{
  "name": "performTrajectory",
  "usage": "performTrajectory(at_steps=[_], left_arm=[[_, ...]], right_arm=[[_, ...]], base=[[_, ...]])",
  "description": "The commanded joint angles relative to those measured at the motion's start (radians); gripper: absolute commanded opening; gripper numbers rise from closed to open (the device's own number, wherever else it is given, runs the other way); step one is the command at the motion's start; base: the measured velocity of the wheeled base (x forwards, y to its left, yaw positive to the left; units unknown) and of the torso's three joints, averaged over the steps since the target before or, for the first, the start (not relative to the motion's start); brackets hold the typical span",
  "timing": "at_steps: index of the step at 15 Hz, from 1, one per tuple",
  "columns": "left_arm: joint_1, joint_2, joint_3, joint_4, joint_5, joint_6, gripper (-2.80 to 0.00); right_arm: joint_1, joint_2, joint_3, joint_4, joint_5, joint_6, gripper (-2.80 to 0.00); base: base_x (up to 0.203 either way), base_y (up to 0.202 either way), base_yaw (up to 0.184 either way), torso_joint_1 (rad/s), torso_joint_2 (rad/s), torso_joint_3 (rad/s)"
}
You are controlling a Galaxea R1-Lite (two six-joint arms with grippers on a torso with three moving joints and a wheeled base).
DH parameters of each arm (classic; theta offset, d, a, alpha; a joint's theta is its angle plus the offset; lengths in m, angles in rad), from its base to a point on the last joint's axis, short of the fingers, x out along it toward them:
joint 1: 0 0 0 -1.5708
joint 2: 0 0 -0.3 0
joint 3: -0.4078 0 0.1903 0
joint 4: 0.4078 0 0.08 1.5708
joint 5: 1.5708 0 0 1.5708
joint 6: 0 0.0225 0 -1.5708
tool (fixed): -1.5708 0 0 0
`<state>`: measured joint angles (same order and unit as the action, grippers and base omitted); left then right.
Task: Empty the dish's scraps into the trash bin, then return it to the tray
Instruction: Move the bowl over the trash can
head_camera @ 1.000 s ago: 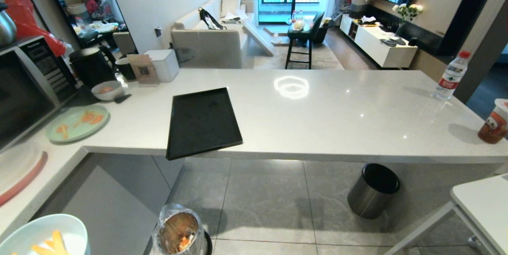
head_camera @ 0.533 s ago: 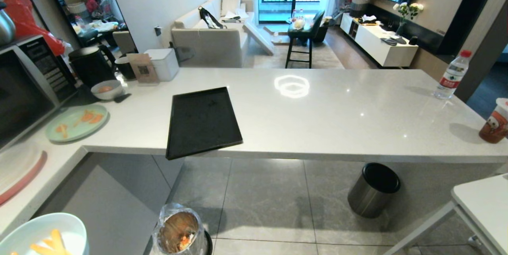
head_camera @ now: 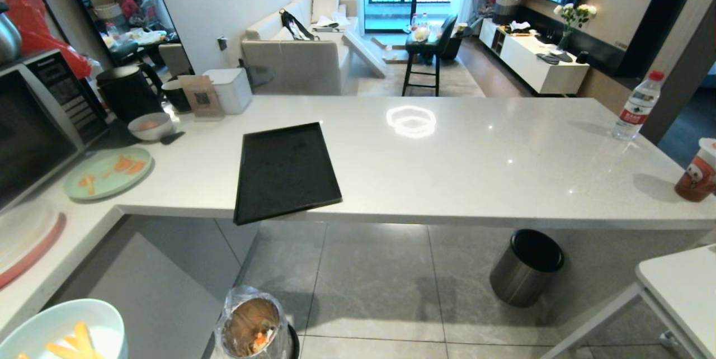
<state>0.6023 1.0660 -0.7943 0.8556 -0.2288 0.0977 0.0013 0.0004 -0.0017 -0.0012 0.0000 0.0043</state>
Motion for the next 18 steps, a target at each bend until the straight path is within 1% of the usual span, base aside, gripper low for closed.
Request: performTrajectory(at_steps=[1, 5, 9, 14, 15, 18], left_arm=[[-0.001, 0.008, 0.001, 0.005, -0.001, 0.001, -2.8], [-0.003, 0.006, 0.014, 0.005, -0.003, 0.002, -2.8], [-0.026, -0.014, 0.046, 0.005, 0.0, 0.002, -2.8], [-0.081, 0.028, 0.03, -0.002, 0.01, 0.0, -2.8], [-0.119, 0.041, 0.024, -0.007, 0.018, -0.013, -2.8], [-0.276, 0.056, -0.008, -0.024, 0.053, -0.137, -2.8]], right_arm=[[0.0, 0.0, 0.001, 0.0, 0.0, 0.0, -2.8], [0.0, 0.0, 0.0, 0.0, 0.0, 0.0, -2.8], [0.0, 0.0, 0.0, 0.0, 0.0, 0.0, -2.8], [0.0, 0.0, 0.001, 0.0, 0.0, 0.0, -2.8], [0.0, 0.0, 0.0, 0.0, 0.0, 0.0, -2.8], [0.0, 0.0, 0.0, 0.0, 0.0, 0.0, -2.8]], base=[[0.0, 0.0, 0.0, 0.0, 0.0, 0.0], [0.0, 0.0, 0.0, 0.0, 0.0, 0.0], [0.0, 0.0, 0.0, 0.0, 0.0, 0.0], [0.0, 0.0, 0.0, 0.0, 0.0, 0.0], [0.0, 0.0, 0.0, 0.0, 0.0, 0.0], [0.0, 0.0, 0.0, 0.0, 0.0, 0.0]])
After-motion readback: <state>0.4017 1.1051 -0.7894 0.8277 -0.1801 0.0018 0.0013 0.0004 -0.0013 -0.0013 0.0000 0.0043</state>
